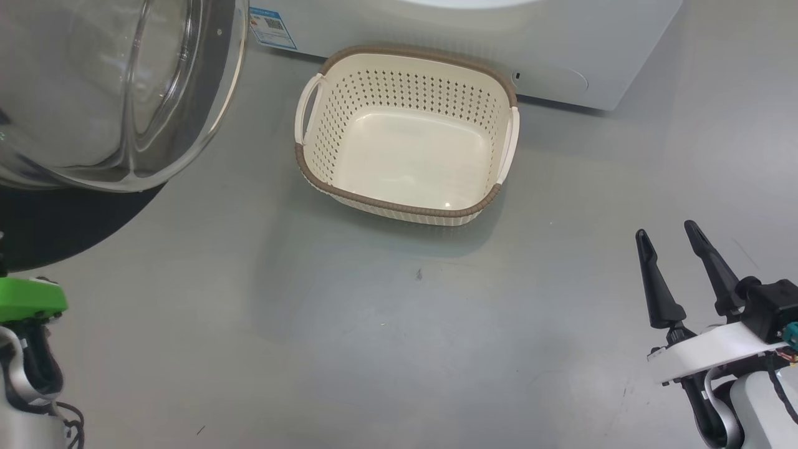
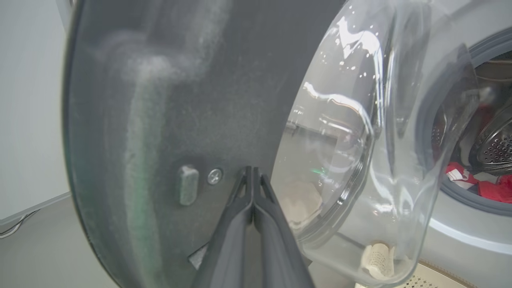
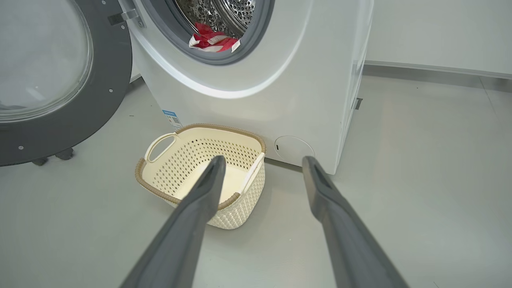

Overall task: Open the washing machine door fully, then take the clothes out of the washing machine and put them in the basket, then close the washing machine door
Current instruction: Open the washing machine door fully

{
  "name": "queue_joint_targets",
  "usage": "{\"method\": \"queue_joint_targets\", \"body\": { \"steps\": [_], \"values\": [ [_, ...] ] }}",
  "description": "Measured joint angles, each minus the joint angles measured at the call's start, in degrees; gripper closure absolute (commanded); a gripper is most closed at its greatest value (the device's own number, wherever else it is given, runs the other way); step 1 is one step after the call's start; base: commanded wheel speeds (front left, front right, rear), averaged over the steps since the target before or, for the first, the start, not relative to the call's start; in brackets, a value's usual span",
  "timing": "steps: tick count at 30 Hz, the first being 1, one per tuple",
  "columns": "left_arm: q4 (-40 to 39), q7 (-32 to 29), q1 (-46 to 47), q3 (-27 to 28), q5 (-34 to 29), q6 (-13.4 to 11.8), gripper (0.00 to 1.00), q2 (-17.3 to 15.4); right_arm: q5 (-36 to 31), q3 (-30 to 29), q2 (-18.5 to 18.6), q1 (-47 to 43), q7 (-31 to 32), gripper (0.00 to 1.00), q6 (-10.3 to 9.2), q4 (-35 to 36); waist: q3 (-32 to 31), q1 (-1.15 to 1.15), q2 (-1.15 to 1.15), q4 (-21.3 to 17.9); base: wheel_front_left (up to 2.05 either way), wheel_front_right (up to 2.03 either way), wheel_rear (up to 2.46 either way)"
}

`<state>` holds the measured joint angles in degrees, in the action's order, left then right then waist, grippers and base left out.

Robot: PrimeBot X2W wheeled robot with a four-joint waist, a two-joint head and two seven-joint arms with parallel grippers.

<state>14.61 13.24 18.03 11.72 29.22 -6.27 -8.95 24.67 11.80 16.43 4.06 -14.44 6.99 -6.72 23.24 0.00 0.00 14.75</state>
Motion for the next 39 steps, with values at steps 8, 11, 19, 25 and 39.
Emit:
{"method": "queue_joint_targets", "body": {
  "steps": [8, 11, 19, 25, 39],
  "values": [
    [1.67, -0.09, 2.59, 2.05, 1.01, -0.01, 1.0, -2.03, 0.4, -0.73, 1.52, 0.52, 0.01, 0.0, 0.0, 0.8, 2.54, 0.0, 0.0, -0.35, 0.0, 0.0, 0.0],
    [2.19, -0.14, 3.35, 2.52, 1.13, -0.01, 1.0, -2.48, 0.43, -0.93, 1.93, 0.76, 0.01, 0.0, 0.0, 1.01, 3.41, 0.0, 0.0, -0.36, 0.0, 0.0, 0.0],
    [4.21, -0.33, 5.26, 2.42, 1.4, -0.07, 1.0, -2.68, 0.45, -1.53, 2.59, 1.38, 0.01, 0.0, 0.0, 1.21, 4.89, 0.0, 0.0, 0.11, 0.0, 0.0, 0.0],
    [6.3, -0.31, 5.75, 1.85, 1.35, -0.07, 1.0, -2.68, 0.64, -1.04, 2.54, 1.42, 0.01, 0.0, 0.0, 0.45, 4.31, 0.0, 0.0, 0.28, 0.0, 0.0, 0.0],
    [8.99, 0.03, 5.1, -0.79, -2.09, 0.57, 1.0, -3.91, 1.66, 0.86, -1.13, 2.53, 0.0, 0.0, 0.0, -2.64, -1.49, 0.0, 0.0, -0.6, 0.0, 0.0, 0.0]
  ]
}}
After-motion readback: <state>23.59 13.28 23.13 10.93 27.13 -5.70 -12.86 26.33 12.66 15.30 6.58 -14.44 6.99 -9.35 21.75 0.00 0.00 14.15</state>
